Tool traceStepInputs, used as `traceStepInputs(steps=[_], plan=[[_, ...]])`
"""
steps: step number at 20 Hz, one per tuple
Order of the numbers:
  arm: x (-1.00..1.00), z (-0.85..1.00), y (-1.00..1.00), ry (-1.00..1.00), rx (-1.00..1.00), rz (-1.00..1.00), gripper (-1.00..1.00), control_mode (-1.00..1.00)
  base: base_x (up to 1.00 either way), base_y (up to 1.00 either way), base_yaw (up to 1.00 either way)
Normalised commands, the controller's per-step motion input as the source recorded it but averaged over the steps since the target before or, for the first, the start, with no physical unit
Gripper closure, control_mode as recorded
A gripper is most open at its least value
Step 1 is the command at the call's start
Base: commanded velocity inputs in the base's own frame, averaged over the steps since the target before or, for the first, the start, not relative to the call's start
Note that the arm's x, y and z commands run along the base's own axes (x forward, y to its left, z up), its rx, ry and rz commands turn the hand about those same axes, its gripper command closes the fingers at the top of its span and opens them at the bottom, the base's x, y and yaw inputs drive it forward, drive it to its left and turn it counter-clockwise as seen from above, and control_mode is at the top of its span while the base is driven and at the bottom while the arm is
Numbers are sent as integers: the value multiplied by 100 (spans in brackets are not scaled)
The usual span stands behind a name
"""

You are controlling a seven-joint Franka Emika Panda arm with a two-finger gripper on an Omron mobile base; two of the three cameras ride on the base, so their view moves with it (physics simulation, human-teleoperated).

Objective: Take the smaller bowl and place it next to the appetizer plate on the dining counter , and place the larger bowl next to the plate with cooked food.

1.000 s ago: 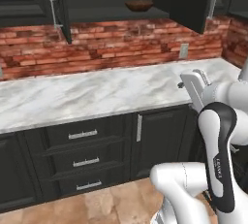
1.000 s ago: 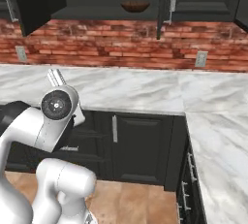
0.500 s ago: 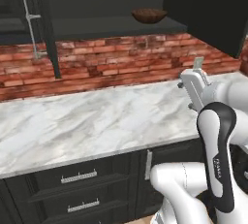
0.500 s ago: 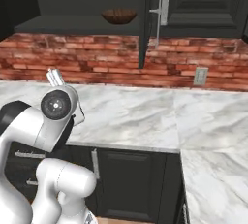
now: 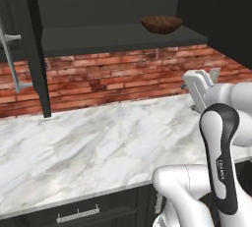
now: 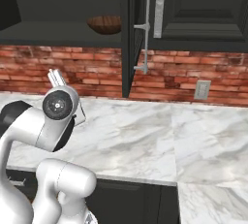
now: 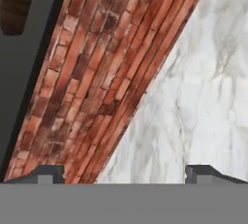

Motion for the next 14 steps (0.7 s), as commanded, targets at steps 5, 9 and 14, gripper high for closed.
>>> traceStepInputs(steps=[5, 9, 14], plan=[[56, 2, 0, 1, 0, 0, -100, -100, 20, 0, 0], [0, 41, 0, 4, 7, -12, -100, -100, 0, 0, 0], [0, 73, -8, -1, 10, -12, -100, -100, 0, 0, 0]])
